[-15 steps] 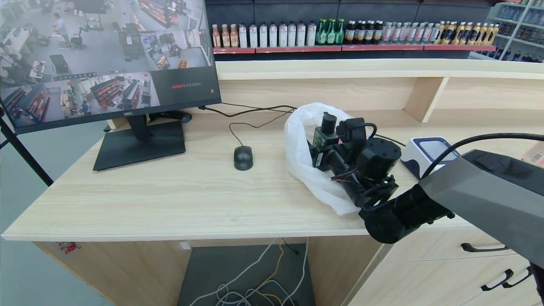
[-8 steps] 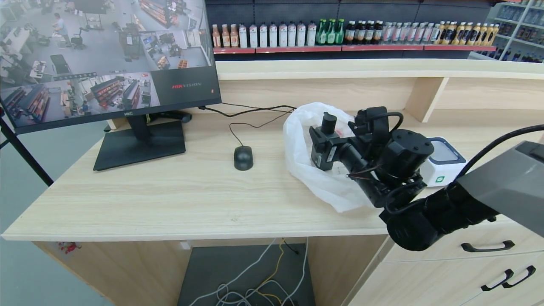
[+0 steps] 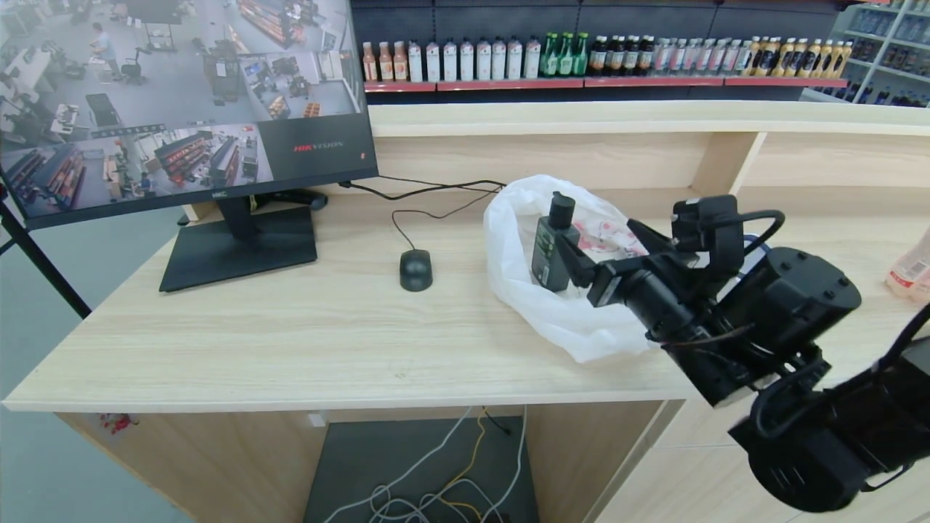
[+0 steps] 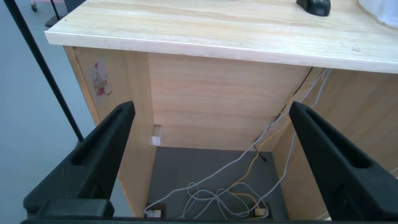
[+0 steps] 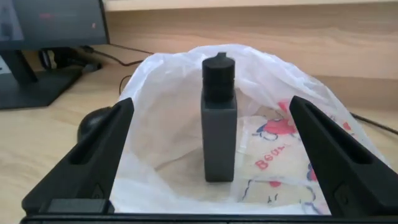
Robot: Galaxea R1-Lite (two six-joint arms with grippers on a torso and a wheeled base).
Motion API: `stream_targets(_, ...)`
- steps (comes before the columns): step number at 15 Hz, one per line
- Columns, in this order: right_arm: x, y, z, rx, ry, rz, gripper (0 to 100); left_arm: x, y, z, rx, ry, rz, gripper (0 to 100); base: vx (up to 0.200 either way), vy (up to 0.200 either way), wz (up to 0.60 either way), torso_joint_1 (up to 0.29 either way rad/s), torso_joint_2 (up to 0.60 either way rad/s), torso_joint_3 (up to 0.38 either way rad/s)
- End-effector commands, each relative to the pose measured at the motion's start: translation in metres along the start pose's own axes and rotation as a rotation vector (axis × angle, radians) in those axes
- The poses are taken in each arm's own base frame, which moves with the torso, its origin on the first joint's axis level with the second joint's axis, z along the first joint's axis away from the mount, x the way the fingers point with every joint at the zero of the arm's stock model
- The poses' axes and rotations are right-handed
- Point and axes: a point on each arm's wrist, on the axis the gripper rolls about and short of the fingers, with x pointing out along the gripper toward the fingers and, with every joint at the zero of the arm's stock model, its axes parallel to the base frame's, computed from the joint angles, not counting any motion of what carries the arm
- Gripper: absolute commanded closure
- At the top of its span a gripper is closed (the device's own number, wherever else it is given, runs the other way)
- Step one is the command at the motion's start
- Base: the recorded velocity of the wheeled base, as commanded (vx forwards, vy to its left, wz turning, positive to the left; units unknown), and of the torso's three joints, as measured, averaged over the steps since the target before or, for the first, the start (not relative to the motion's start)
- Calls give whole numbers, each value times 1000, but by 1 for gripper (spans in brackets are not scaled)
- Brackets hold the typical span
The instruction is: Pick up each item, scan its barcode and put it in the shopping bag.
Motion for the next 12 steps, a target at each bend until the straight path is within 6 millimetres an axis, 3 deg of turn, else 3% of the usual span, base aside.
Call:
stream_targets(1,-31,10,9,29,19,55,0,0,0,0,-1,0,1,0,0,0,0,0,0,0)
stream_targets(2,-47,10,14,34,31,72,0,0,0,0,-1,0,1,0,0,0,0,0,0,0)
stream_targets(5,-58,8,32,48,-17,77,0,0,0,0,-1,0,1,0,0,0,0,0,0,0)
stream_targets(8,-85,14,30,52,35,135,0,0,0,0,1,0,1,0,0,0,0,0,0,0)
stream_targets(12,-95,15,29,51,51,153,0,0,0,0,1,0,1,0,0,0,0,0,0,0)
